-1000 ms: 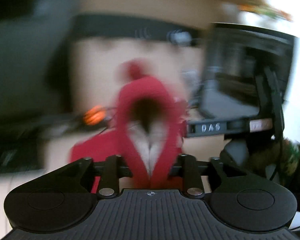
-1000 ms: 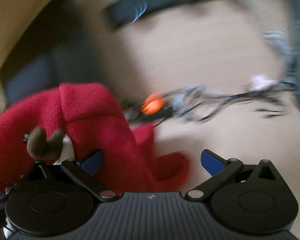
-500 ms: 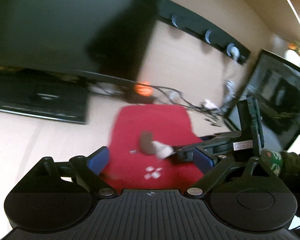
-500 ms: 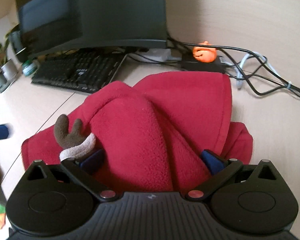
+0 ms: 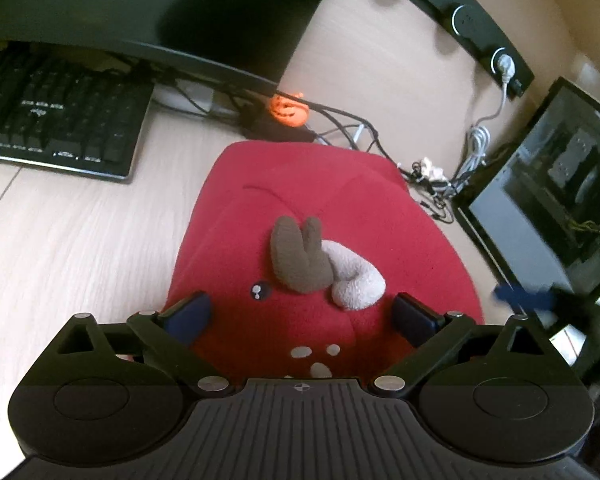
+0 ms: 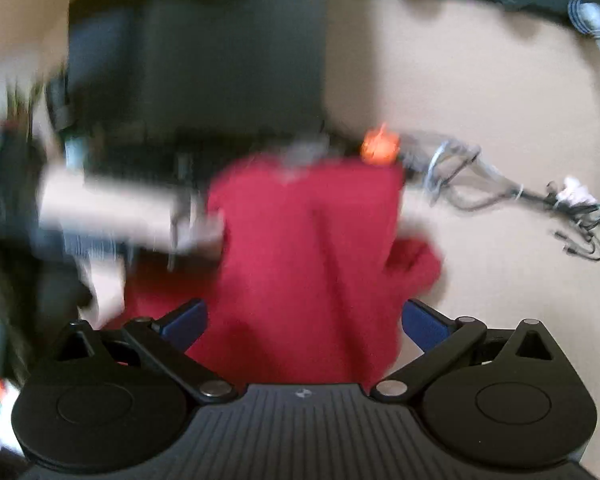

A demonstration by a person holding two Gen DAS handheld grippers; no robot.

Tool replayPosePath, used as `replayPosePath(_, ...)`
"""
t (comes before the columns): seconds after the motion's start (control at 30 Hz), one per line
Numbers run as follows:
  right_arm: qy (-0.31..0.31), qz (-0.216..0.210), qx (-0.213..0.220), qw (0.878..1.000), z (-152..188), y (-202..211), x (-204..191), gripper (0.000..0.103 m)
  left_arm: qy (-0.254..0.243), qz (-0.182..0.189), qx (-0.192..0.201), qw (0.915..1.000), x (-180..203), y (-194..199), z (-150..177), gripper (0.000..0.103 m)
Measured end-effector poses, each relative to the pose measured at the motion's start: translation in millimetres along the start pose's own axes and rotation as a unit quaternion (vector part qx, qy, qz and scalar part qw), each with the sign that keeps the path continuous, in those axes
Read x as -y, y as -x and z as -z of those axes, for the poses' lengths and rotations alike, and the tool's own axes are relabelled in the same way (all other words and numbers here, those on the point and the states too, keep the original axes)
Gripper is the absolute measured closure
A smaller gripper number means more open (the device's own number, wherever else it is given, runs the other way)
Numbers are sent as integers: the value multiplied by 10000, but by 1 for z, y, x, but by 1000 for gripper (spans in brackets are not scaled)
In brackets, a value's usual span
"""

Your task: Fold clothes

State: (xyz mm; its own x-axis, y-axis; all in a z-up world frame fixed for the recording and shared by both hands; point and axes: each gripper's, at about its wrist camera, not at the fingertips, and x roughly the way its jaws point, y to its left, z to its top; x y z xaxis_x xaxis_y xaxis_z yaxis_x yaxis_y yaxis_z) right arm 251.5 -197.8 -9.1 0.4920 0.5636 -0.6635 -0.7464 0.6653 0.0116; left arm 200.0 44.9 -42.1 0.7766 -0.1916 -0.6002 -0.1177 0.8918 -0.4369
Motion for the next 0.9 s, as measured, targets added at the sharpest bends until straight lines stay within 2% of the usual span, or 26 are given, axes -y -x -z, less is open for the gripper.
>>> replayPosePath(0.03, 190, 163, -239, 9994, 7, -14, -9, 0, -13, -43, -22, 10000, 2, 2, 0, 3)
replayPosePath(0.17, 125, 399, -218, 9989, 15, -15, -19, 0, -245, -285, -125, 9992, 13, 5, 1, 3)
replayPosePath(0.2, 126, 385, -346, 9986, 12, -14, -19, 0, -301, -317, -147, 9989, 15, 6, 2, 3)
replayPosePath(0.33, -445, -199, -903, 9947, 0, -20, 6, 0, -402, -419, -195, 9981, 19, 8, 3, 3)
replayPosePath(0.37, -667, -324, -921, 9930, -5, -17, 15, 0, -393, -428, -195, 9981, 19, 9, 3, 3)
replayPosePath(0.4, -858, -378, -792, 9924, -9, -13, 23, 0, -385, -428, -197, 9981, 20, 9, 3, 3)
replayPosePath(0.53, -1127, 42, 133, 9935, -32, 12, 47, 0, -404, -447, -220, 9979, 21, 9, 3, 3)
replayPosePath(0.63, -820, 792, 305, 9930, -46, -5, 50, 0, -427, -470, -244, 9977, 21, 10, 2, 3)
replayPosePath(0.73, -431, 1229, -117, 9914, -44, -45, 48, 0, -445, -487, -71, 9978, 25, 22, -1, 3)
replayPosePath(0.77, -422, 1250, -140, 9912, -40, -56, 49, 0, -450, -438, 36, 9980, 26, 28, -1, 3)
replayPosePath(0.8, -421, 1262, -165, 9910, -37, -66, 51, 0, -452, -378, 135, 9982, 26, 34, -3, 3)
replayPosePath(0.9, -800, 924, -272, 9921, -42, -71, 69, 0, -410, -320, 263, 9983, 26, 44, -6, 3)
